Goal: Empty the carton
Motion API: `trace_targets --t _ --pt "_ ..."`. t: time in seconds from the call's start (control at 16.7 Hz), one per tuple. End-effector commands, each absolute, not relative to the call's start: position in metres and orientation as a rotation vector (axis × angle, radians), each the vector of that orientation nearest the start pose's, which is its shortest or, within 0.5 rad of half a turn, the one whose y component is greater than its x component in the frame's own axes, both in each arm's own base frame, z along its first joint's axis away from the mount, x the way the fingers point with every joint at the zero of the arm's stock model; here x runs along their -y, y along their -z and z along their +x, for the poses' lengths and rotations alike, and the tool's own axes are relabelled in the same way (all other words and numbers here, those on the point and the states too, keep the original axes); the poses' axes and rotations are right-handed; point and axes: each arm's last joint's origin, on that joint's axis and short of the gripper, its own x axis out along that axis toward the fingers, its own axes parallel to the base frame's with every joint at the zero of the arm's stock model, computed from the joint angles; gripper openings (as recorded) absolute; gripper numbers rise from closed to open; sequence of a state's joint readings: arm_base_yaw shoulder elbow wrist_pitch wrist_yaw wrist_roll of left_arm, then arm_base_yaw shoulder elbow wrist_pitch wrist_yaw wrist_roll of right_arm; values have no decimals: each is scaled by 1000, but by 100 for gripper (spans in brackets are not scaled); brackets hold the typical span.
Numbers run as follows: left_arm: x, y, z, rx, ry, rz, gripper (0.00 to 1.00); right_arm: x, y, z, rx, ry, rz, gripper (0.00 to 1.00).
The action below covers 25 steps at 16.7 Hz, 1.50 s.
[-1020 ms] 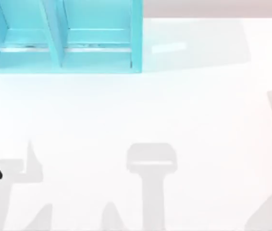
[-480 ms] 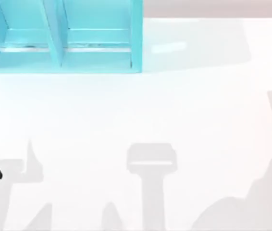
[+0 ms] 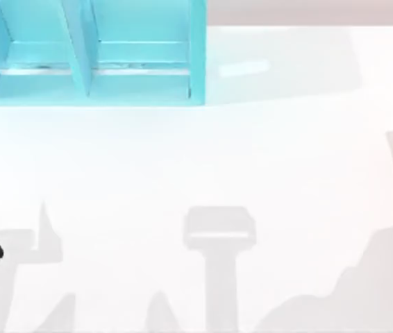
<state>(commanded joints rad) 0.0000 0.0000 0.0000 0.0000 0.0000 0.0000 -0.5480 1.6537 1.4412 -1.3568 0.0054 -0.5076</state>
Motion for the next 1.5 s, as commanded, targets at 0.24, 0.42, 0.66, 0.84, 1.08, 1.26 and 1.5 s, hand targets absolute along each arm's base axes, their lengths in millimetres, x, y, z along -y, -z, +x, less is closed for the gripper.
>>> trace_targets --t 0.24,0.42,0.66,0.84,1.08,1.26,1.5 --pt "1 -160 106 0 0 0 100 133 -267 281 -1576 24 10 0" --pt "1 -160 106 0 0 0 100 96 -259 312 -1579 7 -14 0" --pt "1 -160 106 0 0 0 100 33 -243 351 -1574 -5 -34 0" --pt "1 -160 106 0 0 0 100 -15 -228 371 -1566 -8 -33 0" --pt "1 -160 106 0 0 0 100 -64 -207 387 -1564 2 -14 0" --pt "1 -160 106 0 0 0 100 -83 -193 394 -1566 17 10 0" --pt "1 -160 106 0 0 0 100 -90 -183 398 -1568 31 31 0"
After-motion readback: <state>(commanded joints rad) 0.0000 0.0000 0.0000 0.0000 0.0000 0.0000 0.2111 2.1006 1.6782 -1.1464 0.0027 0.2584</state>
